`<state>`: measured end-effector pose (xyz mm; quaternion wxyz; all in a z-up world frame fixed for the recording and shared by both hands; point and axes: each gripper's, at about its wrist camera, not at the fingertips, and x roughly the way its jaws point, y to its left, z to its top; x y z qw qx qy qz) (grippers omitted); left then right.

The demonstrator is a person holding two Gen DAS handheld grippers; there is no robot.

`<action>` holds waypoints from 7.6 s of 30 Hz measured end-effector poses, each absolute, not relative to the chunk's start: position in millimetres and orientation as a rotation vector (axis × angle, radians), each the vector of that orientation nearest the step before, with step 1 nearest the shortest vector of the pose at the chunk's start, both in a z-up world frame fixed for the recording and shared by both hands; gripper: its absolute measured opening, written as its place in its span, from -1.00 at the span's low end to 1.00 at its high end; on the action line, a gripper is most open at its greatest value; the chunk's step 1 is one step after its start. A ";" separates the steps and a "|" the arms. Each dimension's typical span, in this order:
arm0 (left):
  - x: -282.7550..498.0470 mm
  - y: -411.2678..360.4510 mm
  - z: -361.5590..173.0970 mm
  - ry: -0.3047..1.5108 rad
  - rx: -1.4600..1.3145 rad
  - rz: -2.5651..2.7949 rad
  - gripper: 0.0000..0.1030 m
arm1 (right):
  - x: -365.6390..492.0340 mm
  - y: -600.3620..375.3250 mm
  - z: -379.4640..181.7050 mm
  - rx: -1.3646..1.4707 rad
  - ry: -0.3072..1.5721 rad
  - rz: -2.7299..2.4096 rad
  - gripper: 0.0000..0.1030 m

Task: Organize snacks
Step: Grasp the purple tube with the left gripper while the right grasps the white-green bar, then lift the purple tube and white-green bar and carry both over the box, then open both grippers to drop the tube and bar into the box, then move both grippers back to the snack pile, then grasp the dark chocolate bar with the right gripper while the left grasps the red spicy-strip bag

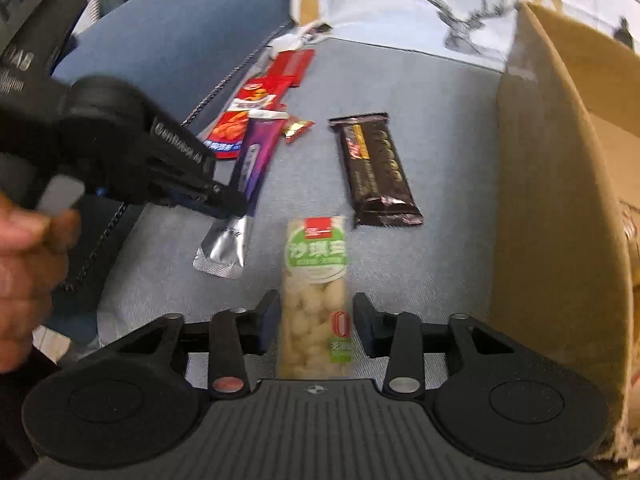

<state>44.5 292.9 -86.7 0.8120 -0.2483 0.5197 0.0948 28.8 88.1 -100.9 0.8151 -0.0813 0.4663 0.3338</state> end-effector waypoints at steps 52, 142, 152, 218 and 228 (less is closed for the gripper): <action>66.6 279.4 -77.6 1.009 -0.478 0.239 -0.55 | 29.7 85.0 -83.8 -0.185 0.947 0.714 -0.27; 114.5 92.6 4.1 0.479 -0.467 -0.300 -0.55 | 104.6 -180.5 -9.3 0.205 0.447 0.192 -0.27; 116.2 91.2 3.2 0.478 -0.468 -0.326 -0.55 | 101.4 -179.6 -8.4 0.191 0.423 0.191 -0.28; 114.2 294.7 -101.5 0.959 -0.167 0.425 -0.65 | 91.0 111.1 -100.3 -0.106 0.761 0.524 0.22; 96.1 293.1 -86.2 0.947 -0.243 0.358 -0.93 | 97.3 109.4 -119.9 -0.179 0.814 0.513 -0.20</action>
